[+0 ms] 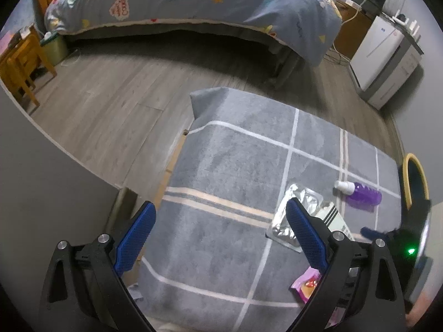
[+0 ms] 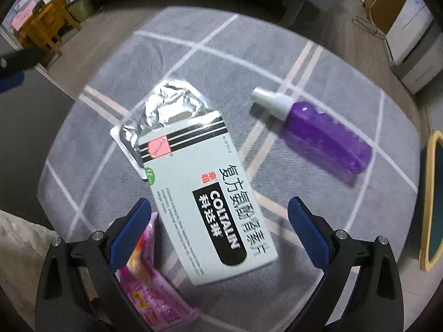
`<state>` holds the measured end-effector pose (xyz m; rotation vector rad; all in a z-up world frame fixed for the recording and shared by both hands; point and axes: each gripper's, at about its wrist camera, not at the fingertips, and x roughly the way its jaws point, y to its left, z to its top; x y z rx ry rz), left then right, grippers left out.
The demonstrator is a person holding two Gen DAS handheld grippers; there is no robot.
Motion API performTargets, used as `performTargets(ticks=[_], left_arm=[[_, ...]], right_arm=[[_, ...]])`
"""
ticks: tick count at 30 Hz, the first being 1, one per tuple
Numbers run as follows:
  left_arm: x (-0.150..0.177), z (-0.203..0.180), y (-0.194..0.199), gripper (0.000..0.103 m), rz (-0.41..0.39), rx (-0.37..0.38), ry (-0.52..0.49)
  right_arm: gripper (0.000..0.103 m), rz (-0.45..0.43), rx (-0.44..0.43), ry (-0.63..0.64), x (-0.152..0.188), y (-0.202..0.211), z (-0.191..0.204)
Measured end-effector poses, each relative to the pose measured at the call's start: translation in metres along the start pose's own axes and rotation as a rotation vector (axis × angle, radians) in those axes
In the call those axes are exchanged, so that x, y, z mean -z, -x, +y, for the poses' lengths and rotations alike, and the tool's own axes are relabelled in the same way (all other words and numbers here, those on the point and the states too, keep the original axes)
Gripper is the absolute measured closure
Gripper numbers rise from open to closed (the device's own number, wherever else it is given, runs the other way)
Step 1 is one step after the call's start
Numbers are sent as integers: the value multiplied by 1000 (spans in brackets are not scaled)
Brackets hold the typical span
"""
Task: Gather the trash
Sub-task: 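Grasp the white COLTALIN medicine box with the right tool while the left tool grasps the silver foil pack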
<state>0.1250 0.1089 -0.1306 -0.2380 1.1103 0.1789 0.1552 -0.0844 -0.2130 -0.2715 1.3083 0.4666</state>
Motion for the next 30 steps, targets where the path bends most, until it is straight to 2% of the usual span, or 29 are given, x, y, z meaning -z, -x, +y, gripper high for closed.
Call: performTargets(ticks=[2, 4, 8, 12, 16, 20, 24, 27, 30], left_arm=[[-1, 2, -3, 9, 7, 5, 14], [-2, 4, -6, 9, 20, 10, 20], [-2, 4, -8, 9, 32, 22, 23], [-1, -4, -13, 9, 49, 26, -5], [3, -28, -25, 9, 65, 21, -86], [16, -60, -49, 9, 96, 19, -215], [25, -79, -73, 9, 144, 51, -249], [27, -90, -83, 9, 147, 88, -257], [33, -103, -90, 9, 146, 84, -324]], right_arm=[[6, 10, 18, 9, -3, -9, 3], [26, 20, 27, 23, -4, -12, 5], [26, 30, 42, 33, 0, -1, 5], [26, 11, 68, 15, -3, 34, -7], [26, -47, 75, -70, -8, 82, -35], [26, -127, 87, -158, 0, 112, -64], [26, -146, 81, -218, 2, 120, -89], [26, -153, 93, -257, -1, 122, -105], [26, -154, 74, -311, 1, 123, -124]])
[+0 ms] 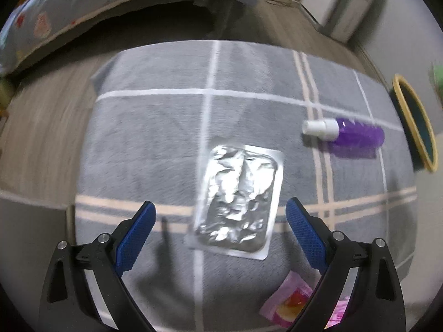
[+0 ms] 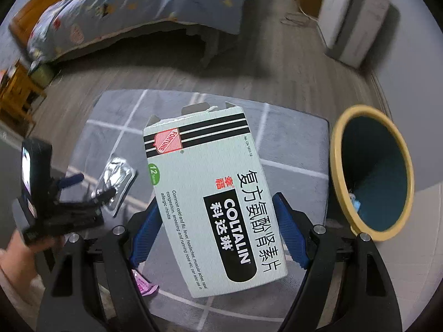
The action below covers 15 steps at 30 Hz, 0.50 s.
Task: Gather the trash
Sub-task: 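Grasp the white COLTALIN medicine box with the right tool while the left tool grasps the silver foil pack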
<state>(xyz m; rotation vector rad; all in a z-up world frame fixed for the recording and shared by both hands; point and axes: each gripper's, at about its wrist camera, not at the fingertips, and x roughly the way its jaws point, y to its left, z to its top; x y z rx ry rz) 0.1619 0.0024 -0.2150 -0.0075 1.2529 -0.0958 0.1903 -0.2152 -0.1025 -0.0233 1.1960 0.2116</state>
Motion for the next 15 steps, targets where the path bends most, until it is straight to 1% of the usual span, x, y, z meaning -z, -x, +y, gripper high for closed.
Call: performTargets(ticks=[3, 6, 8, 9, 12, 14, 15], left_arm=[[2, -16, -7, 9, 7, 9, -68], [3, -23, -17, 9, 27, -10, -108], [2, -23, -20, 9, 25, -40, -109], [1, -20, -20, 9, 22, -42, -101], [0, -13, -19, 11, 13, -26, -65], [0, -13, -18, 20, 6, -43, -74], [1, -14, -16, 29, -3, -61, -90]], right_arm=[[26, -3, -2, -19, -3, 0, -9], [26, -6, -10, -33, -4, 3, -13], [26, -8, -18, -27, -5, 2, -12], [26, -10, -18, -21, -4, 4, -10], [26, -15, -13, 7, -5, 4, -4], [26, -18, -12, 15, -4, 4, -4], [26, -19, -14, 16, -4, 4, -3]])
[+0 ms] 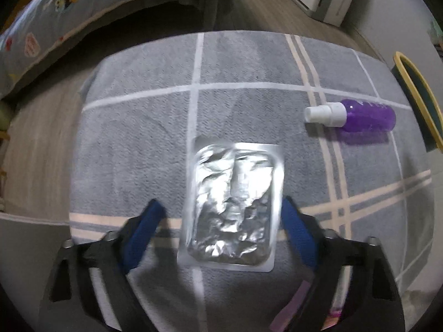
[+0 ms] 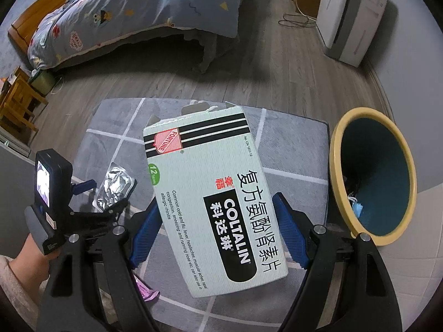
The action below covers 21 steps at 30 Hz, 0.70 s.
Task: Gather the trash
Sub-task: 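Grasp the white COLTALIN medicine box with the right tool while the left tool grasps the silver foil pack, then carry both items over the wastebasket and open both tools to drop them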
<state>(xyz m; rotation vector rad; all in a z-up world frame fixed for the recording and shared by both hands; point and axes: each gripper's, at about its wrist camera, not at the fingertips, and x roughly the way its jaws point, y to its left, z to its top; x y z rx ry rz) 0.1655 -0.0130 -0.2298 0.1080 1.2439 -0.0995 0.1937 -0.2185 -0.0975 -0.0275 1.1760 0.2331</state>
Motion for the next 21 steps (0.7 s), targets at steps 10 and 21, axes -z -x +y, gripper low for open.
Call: performTargets(ticks=[10, 21], left_arm=[[-21, -2, 35, 33, -94, 43, 15], [-43, -63, 86, 33, -181, 142, -79]], right_arm=[[26, -16, 8, -13, -4, 6, -5], [26, -61, 15, -160, -7, 21, -66]])
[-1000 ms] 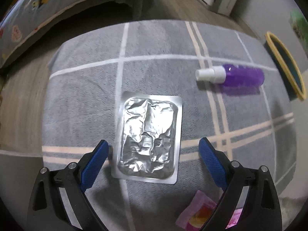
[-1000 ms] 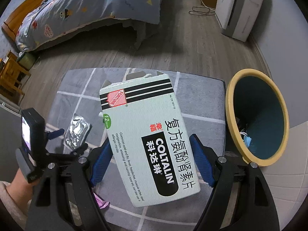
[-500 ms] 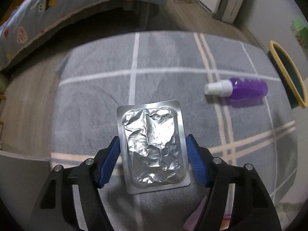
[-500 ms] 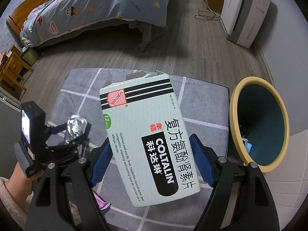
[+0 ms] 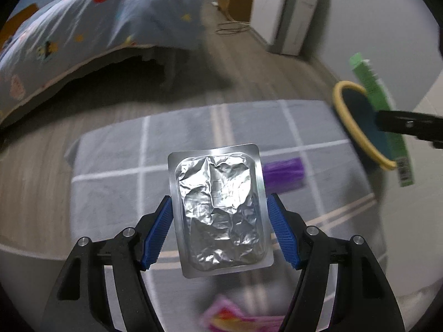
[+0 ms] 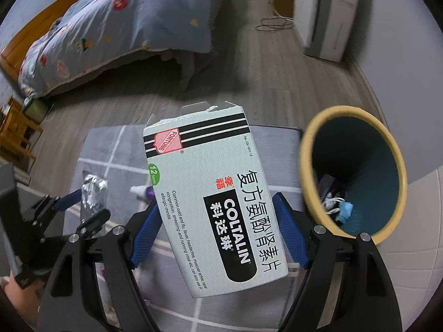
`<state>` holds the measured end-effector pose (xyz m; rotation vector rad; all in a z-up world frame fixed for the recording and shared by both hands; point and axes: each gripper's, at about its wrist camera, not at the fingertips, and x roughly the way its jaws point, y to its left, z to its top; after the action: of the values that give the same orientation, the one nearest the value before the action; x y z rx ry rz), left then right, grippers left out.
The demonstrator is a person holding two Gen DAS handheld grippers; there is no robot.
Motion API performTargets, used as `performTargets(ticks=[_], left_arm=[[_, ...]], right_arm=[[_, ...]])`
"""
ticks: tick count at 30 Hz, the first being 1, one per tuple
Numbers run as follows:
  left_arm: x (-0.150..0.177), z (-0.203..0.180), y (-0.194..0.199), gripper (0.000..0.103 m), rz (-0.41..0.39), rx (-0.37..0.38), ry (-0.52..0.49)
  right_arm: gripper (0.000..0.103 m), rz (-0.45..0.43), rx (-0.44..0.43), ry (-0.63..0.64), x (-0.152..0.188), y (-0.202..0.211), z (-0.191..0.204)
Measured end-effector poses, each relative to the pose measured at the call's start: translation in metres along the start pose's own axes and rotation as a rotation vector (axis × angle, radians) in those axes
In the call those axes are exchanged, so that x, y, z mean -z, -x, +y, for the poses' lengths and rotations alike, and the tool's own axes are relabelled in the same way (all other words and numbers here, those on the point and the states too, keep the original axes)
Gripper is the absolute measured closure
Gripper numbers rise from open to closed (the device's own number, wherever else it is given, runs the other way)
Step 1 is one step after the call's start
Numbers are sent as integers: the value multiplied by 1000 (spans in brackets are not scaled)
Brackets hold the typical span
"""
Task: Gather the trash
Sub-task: 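Carry both items over the wastebasket and open both tools to drop them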
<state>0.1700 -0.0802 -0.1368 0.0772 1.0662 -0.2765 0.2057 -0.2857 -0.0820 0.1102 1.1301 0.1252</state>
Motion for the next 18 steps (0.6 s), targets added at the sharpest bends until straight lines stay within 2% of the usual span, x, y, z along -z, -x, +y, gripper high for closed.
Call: performTargets(ticks=[5, 11, 18], left_arm=[[-26, -42, 8, 33, -33, 44, -72], [-57, -97, 1, 33, -52, 52, -185], [-76, -155, -24, 33, -18, 130, -231]], right_arm=[[26, -8, 30, -99, 3, 3, -50], [26, -27, 74, -210, 13, 8, -110], [26, -71, 113, -355, 24, 11, -173]])
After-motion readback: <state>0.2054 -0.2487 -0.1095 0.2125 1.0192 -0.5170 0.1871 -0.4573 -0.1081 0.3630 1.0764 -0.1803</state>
